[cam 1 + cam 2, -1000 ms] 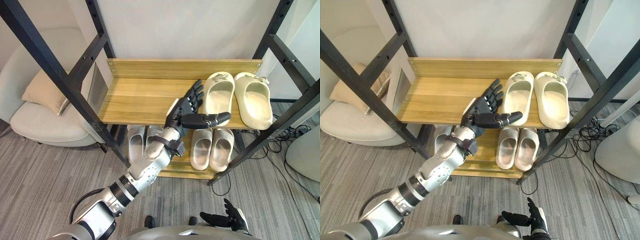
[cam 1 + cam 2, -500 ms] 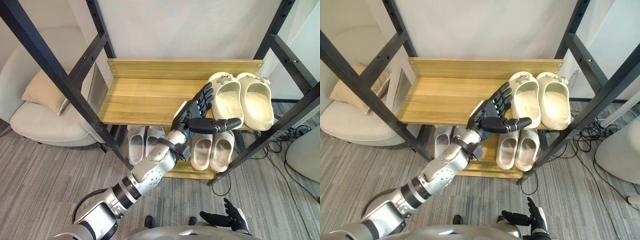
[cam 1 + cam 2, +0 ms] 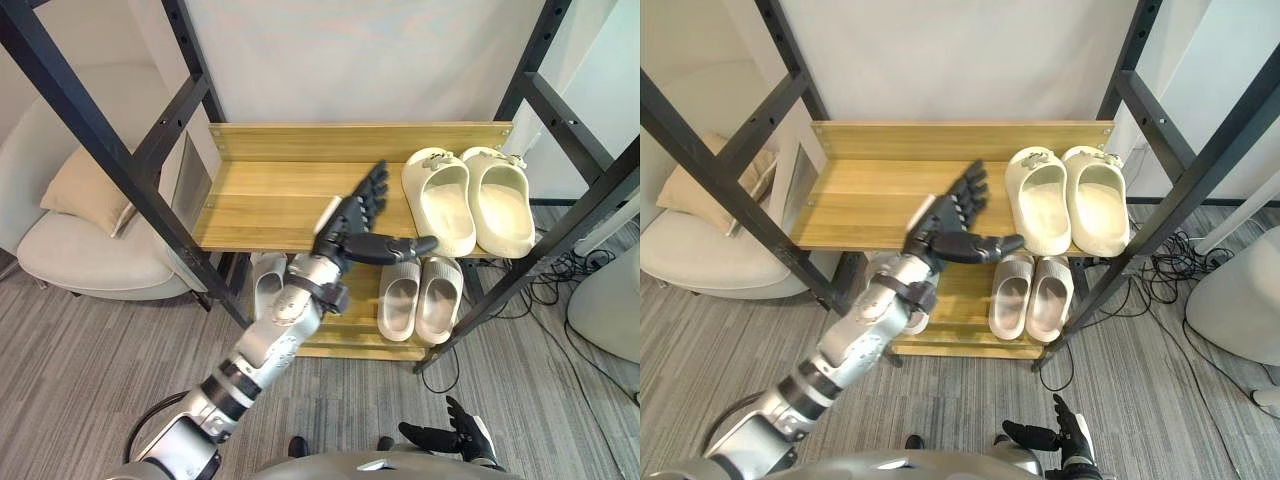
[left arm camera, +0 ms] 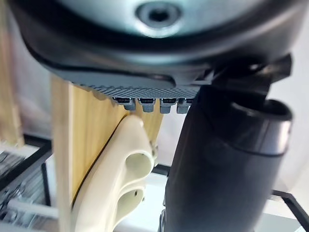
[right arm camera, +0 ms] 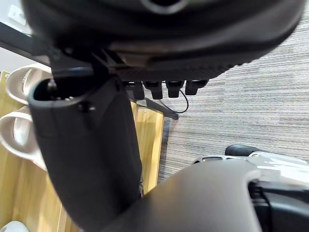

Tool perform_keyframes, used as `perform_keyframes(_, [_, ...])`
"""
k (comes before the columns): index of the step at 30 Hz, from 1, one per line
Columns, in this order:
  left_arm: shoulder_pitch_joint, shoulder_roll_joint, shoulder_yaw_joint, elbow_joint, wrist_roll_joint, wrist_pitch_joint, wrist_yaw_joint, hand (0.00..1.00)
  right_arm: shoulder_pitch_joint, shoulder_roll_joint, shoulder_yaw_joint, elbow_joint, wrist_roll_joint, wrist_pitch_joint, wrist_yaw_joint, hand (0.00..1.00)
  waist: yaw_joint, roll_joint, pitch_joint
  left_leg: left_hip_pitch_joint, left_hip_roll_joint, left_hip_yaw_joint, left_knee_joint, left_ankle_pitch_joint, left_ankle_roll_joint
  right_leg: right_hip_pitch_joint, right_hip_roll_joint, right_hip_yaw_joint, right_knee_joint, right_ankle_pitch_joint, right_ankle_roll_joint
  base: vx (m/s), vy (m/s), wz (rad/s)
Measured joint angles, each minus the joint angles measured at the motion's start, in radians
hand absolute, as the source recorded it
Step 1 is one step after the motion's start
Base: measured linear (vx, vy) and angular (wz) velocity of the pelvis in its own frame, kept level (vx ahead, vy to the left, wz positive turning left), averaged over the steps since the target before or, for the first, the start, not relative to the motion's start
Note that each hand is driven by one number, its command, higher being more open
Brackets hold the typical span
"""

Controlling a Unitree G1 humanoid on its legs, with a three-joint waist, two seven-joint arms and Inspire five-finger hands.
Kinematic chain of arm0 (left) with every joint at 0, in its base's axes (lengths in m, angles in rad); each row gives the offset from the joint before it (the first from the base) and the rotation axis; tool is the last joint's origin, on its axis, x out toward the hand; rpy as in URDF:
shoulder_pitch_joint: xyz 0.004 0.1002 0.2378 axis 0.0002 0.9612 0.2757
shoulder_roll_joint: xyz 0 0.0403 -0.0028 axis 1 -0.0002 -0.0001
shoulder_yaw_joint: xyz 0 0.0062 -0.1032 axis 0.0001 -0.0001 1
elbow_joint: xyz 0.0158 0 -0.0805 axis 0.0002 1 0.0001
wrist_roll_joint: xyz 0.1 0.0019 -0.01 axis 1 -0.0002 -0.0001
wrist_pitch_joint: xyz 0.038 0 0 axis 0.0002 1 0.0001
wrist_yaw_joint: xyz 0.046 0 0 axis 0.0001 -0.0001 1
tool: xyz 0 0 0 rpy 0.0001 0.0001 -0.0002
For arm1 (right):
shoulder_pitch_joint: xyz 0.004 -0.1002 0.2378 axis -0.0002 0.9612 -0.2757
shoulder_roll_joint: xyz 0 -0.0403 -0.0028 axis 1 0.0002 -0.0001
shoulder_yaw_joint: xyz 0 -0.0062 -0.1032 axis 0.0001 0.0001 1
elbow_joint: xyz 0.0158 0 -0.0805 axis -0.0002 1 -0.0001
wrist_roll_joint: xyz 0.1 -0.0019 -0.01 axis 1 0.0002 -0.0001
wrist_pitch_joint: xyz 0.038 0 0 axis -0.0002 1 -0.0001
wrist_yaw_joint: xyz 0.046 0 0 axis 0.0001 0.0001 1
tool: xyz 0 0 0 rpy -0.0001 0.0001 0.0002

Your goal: Organize the slippers on the shoe rack

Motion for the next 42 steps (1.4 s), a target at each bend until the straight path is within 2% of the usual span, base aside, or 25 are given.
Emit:
perform_keyframes(3, [0.038, 0.016, 0.058, -0.116, 0.053, -0.011, -0.003, 1.00, -0.001, 0.001, -0.003, 0.016, 0.001, -0.001, 0.006, 1.00, 0.012, -0.002, -0.002, 0.003, -0.003, -0.013, 0.000, 0.000, 0.000, 0.013, -0.001, -0.010, 0.002, -0.007, 0.001, 0.03, -0.006, 0.13])
perform_keyframes(7, [0.112, 0.036, 0.064, -0.246, 0.060, -0.046, -0.028, 1.00, -0.005, 0.002, -0.003, 0.031, 0.000, -0.001, 0.011, 1.00, 0.024, -0.006, -0.005, 0.006, -0.005, -0.029, 0.005, 0.000, 0.000, 0.025, -0.004, -0.027, 0.004, -0.012, 0.000, 0.00, 0.001, 0.13])
perform_keyframes(10, [0.203, 0.036, 0.057, -0.324, 0.002, -0.061, -0.067, 1.00, -0.008, 0.001, -0.002, 0.039, 0.000, -0.001, 0.014, 1.00, 0.027, -0.005, -0.009, 0.012, -0.008, -0.034, 0.008, -0.001, 0.000, 0.031, -0.004, -0.030, 0.012, -0.016, -0.001, -0.01, 0.001, 0.02])
perform_keyframes(12, [0.271, 0.036, 0.009, -0.362, -0.090, -0.067, -0.090, 1.00, -0.008, 0.001, -0.002, 0.046, 0.000, -0.002, 0.015, 1.00, 0.028, -0.006, -0.012, 0.015, -0.009, -0.040, 0.014, -0.002, 0.000, 0.032, -0.005, -0.034, 0.028, -0.025, -0.002, -0.03, -0.006, 0.07])
perform_keyframes(13, [0.286, 0.036, -0.009, -0.365, -0.114, -0.067, -0.100, 1.00, -0.009, 0.002, -0.002, 0.050, 0.000, -0.002, 0.015, 1.00, 0.029, -0.007, -0.014, 0.016, -0.009, -0.043, 0.015, -0.002, 0.000, 0.034, -0.006, -0.036, 0.032, -0.027, -0.002, -0.03, -0.012, 0.14])
perform_keyframes(15, [0.378, 0.042, -0.119, -0.366, -0.193, -0.057, -0.153, 1.00, -0.012, 0.003, -0.001, 0.073, 0.000, -0.004, 0.017, 1.00, 0.031, -0.011, -0.026, 0.022, -0.009, -0.053, 0.022, -0.006, 0.000, 0.046, -0.010, -0.047, 0.036, -0.033, -0.002, -0.02, -0.005, 0.14])
perform_keyframes(16, [0.386, 0.042, -0.128, -0.366, -0.196, -0.056, -0.156, 1.00, -0.012, 0.003, -0.001, 0.075, 0.000, -0.005, 0.018, 1.00, 0.031, -0.011, -0.027, 0.022, -0.009, -0.054, 0.022, -0.007, 0.000, 0.046, -0.011, -0.048, 0.036, -0.033, -0.002, -0.02, 0.000, 0.05])
perform_keyframes(17, [0.445, 0.043, -0.188, -0.365, -0.235, -0.042, -0.188, 1.00, -0.012, 0.002, 0.000, 0.085, 0.000, -0.005, 0.021, 1.00, 0.034, -0.011, -0.038, 0.022, -0.008, -0.055, 0.023, -0.010, -0.001, 0.046, -0.011, -0.049, 0.037, -0.036, -0.003, 0.00, 0.000, 0.00])
perform_keyframes(20, [0.517, 0.042, -0.268, -0.347, -0.308, -0.005, -0.251, 1.00, -0.015, -0.004, 0.003, 0.099, -0.001, -0.009, 0.022, 1.00, 0.040, -0.008, -0.046, 0.023, -0.004, -0.055, 0.023, -0.012, -0.003, 0.046, -0.010, -0.050, 0.037, -0.037, -0.003, 0.00, 0.000, 0.00])
perform_keyframes(21, [0.528, 0.050, -0.287, -0.313, -0.316, 0.009, -0.288, 1.00, -0.021, -0.007, 0.007, 0.109, -0.001, -0.010, 0.022, 1.00, 0.044, -0.005, -0.048, 0.027, -0.004, -0.056, 0.024, -0.011, -0.002, 0.049, -0.009, -0.051, 0.036, -0.037, -0.003, 0.00, 0.000, 0.00])
perform_keyframes(22, [0.528, 0.050, -0.288, -0.309, -0.316, 0.010, -0.291, 1.00, -0.021, -0.008, 0.007, 0.110, -0.001, -0.010, 0.022, 1.00, 0.044, -0.005, -0.048, 0.027, -0.004, -0.056, 0.024, -0.011, -0.002, 0.049, -0.009, -0.052, 0.036, -0.037, -0.003, 0.00, 0.000, 0.00])
perform_keyframes(27, [0.589, 0.045, -0.289, -0.080, -0.307, 0.035, -0.342, 1.00, -0.037, -0.015, 0.041, 0.126, -0.006, -0.009, 0.022, 1.00, 0.046, -0.005, -0.050, 0.034, -0.002, -0.061, 0.024, -0.011, -0.003, 0.060, -0.001, -0.058, 0.030, -0.037, -0.003, 0.01, -0.015, 0.03])
perform_keyframes(32, [0.643, 0.021, -0.203, 0.166, -0.147, 0.042, -0.354, 1.00, -0.041, -0.015, 0.043, 0.128, -0.021, -0.009, 0.022, 1.00, 0.051, -0.011, -0.049, 0.034, -0.001, -0.061, 0.024, -0.013, -0.005, 0.061, 0.001, -0.059, 0.026, -0.038, -0.004, 0.00, 0.000, 0.00])
perform_keyframes(37, [0.641, -0.053, 0.023, 0.429, 0.091, 0.030, -0.311, 1.00, -0.041, -0.009, 0.043, 0.127, -0.021, -0.009, 0.022, 1.00, 0.052, -0.031, -0.049, 0.034, 0.000, -0.057, 0.024, -0.014, -0.005, 0.061, 0.001, -0.056, 0.023, -0.037, -0.004, 0.00, 0.000, 0.00])
perform_keyframes(38, [0.640, -0.062, 0.080, 0.484, 0.178, 0.022, -0.279, 1.00, -0.040, -0.005, 0.042, 0.127, -0.021, -0.009, 0.022, 1.00, 0.052, -0.036, -0.049, 0.033, 0.000, -0.056, 0.025, -0.016, -0.005, 0.060, 0.001, -0.055, 0.022, -0.037, -0.004, 0.00, 0.000, 0.00])
perform_keyframes(40, [0.637, -0.075, 0.123, 0.531, 0.245, 0.018, -0.254, 1.00, -0.040, -0.003, 0.042, 0.127, -0.021, -0.009, 0.022, 1.00, 0.053, -0.039, -0.049, 0.033, 0.000, -0.055, 0.025, -0.017, -0.005, 0.060, 0.001, -0.055, 0.021, -0.037, -0.004, 0.00, 0.000, 0.00])
perform_keyframes(42, [0.630, -0.094, 0.213, 0.633, 0.349, 0.006, -0.216, 1.00, -0.040, 0.001, 0.039, 0.126, -0.021, -0.009, 0.023, 1.00, 0.055, -0.045, -0.053, 0.018, 0.000, -0.051, 0.027, -0.022, -0.004, 0.047, 0.001, -0.051, 0.018, -0.037, -0.003, 0.02, 0.001, -0.04])
